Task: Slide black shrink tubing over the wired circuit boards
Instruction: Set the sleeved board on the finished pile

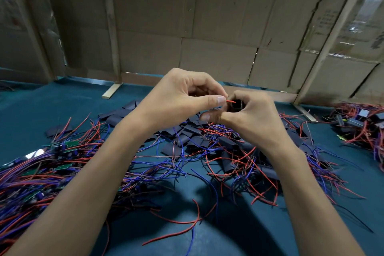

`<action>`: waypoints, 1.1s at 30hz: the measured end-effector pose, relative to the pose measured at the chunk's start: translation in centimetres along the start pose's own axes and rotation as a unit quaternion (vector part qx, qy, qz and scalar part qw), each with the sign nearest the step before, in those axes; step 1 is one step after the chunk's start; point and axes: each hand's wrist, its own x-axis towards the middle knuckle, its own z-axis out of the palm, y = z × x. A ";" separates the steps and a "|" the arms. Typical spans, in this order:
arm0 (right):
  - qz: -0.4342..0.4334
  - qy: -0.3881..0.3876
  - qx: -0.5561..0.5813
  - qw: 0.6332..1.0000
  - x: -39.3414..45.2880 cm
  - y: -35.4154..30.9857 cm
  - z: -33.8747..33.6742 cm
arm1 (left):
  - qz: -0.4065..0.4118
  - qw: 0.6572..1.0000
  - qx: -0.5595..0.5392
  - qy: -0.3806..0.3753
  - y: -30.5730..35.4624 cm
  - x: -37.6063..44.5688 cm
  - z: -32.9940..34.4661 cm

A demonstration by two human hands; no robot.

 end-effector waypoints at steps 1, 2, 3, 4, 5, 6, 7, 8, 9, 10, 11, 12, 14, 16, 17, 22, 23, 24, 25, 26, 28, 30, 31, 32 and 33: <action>-0.009 -0.009 -0.003 1.000 0.0 0.0 0.0 | -0.003 1.000 -0.003 -0.005 0.0 0.0 0.1; -0.017 -0.023 -0.008 1.000 0.0 -0.1 0.0 | -0.007 1.000 -0.009 -0.011 0.1 0.0 0.2; -0.024 -0.039 -0.015 0.999 0.1 -0.2 0.1 | -0.013 1.000 -0.014 -0.018 0.1 -0.1 0.3; -0.027 -0.055 -0.022 0.998 0.0 -0.2 0.2 | -0.020 0.999 -0.015 -0.026 0.1 -0.1 0.3; -0.026 -0.067 -0.025 0.997 0.1 -0.2 0.3 | -0.024 0.999 -0.013 -0.035 0.1 -0.1 0.3; -0.023 -0.075 -0.024 0.997 0.1 -0.2 0.3 | -0.027 0.999 -0.014 -0.045 0.1 -0.1 0.3; -0.020 -0.080 -0.021 0.996 0.1 -0.2 0.3 | -0.028 0.998 -0.016 -0.052 0.0 -0.1 0.3; -0.019 -0.082 -0.020 0.996 0.1 -0.1 0.3 | -0.029 0.998 -0.020 -0.056 -0.1 -0.1 0.3; -0.019 -0.080 -0.020 0.996 0.0 0.0 0.3 | -0.029 0.998 -0.023 -0.056 -0.1 -0.1 0.2; -0.016 -0.075 -0.020 0.997 0.0 0.1 0.3 | -0.027 0.998 -0.026 -0.055 -0.2 -0.1 0.1; -0.011 -0.067 -0.020 0.997 -0.1 0.2 0.3 | -0.024 0.998 -0.029 -0.051 -0.3 -0.1 0.1; -0.005 -0.058 -0.019 0.998 -0.1 0.3 0.2 | -0.022 0.998 -0.033 -0.046 -0.4 -0.1 -0.1; 0.002 -0.050 -0.022 0.999 -0.2 0.5 0.1 | -0.021 0.998 -0.046 -0.037 -0.6 -0.1 -0.3; 0.002 -0.044 -0.025 0.999 -0.2 0.6 0.2 | -0.023 0.998 -0.046 -0.035 -0.9 -0.1 -0.5; -0.005 -0.040 -0.027 0.999 -0.2 0.6 0.4 | -0.027 0.998 -0.039 -0.037 -1.1 -0.1 -0.5; -0.038 -0.068 -0.049 0.996 -0.1 0.2 0.7 | -0.033 0.998 -0.019 -0.043 -1.4 -0.1 0.0; -0.041 -0.078 -0.045 0.995 -0.2 0.1 0.7 | -0.032 0.998 -0.016 -0.042 -1.4 -0.1 0.1; -0.046 -0.083 -0.044 0.995 -0.2 0.0 0.7 | -0.031 0.999 -0.010 -0.042 -1.3 -0.1 0.2; -0.050 -0.084 -0.051 0.994 -0.2 0.1 0.7 | -0.030 0.999 -0.002 -0.042 -1.2 0.0 0.4; -0.051 -0.083 -0.064 0.993 -0.1 0.2 0.7 | -0.030 0.999 0.005 -0.040 -1.2 0.0 0.6; -0.046 -0.092 -0.104 0.989 0.1 0.7 1.0 | -0.046 0.999 0.013 -0.024 -1.1 0.1 1.3; -0.046 -0.111 -0.133 0.984 0.1 1.1 1.0 | -0.075 0.997 0.030 -0.012 -1.0 0.2 1.9; -0.046 -0.115 -0.138 0.983 0.0 1.3 0.9 | -0.084 0.995 0.045 -0.013 -1.1 0.3 2.0; -0.046 -0.113 -0.136 0.983 0.0 1.4 0.8 | -0.090 0.994 0.055 -0.016 -1.3 0.3 2.0; -0.045 -0.105 -0.129 0.985 0.0 1.5 0.8 | -0.095 0.994 0.054 -0.015 -1.5 0.3 1.7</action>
